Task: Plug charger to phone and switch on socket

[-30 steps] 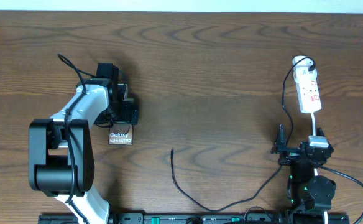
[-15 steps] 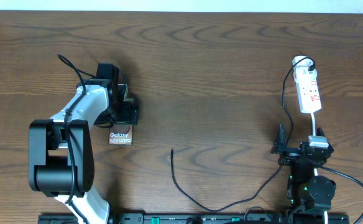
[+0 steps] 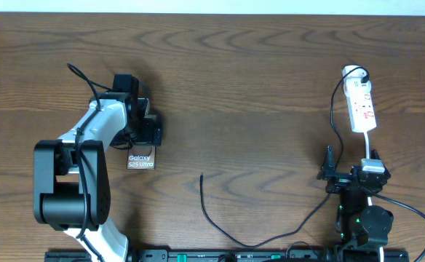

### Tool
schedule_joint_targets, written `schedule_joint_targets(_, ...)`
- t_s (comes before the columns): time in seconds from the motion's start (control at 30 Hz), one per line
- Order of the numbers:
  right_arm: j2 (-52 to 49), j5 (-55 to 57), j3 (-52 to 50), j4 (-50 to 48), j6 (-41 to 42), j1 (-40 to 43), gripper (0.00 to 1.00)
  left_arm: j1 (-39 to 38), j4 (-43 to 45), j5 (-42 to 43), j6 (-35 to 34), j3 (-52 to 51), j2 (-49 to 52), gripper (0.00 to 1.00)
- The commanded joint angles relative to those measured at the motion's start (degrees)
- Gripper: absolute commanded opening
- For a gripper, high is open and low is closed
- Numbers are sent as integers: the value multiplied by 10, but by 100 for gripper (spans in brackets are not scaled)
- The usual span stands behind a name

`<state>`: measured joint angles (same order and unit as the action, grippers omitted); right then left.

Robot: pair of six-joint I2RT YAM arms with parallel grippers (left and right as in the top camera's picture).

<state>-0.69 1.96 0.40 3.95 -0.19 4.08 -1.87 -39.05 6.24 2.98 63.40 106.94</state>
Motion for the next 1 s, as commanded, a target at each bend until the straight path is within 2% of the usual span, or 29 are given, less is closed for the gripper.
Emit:
schedule_joint_targets(0.0, 3, 5, -1, 2, 10, 3, 99, 2, -9, 68, -3, -36, 33, 95)
schedule_joint_targets(0.1, 3, 5, -1, 2, 10, 3, 99, 2, -9, 68, -2, -36, 33, 95)
schedule_joint_targets(0.3, 3, 5, -1, 2, 10, 3, 99, 1, -9, 12, -3, -36, 33, 95)
schedule_joint_targets(0.97, 3, 5, -1, 2, 10, 3, 99, -33, 17, -5, -3, -54, 33, 95)
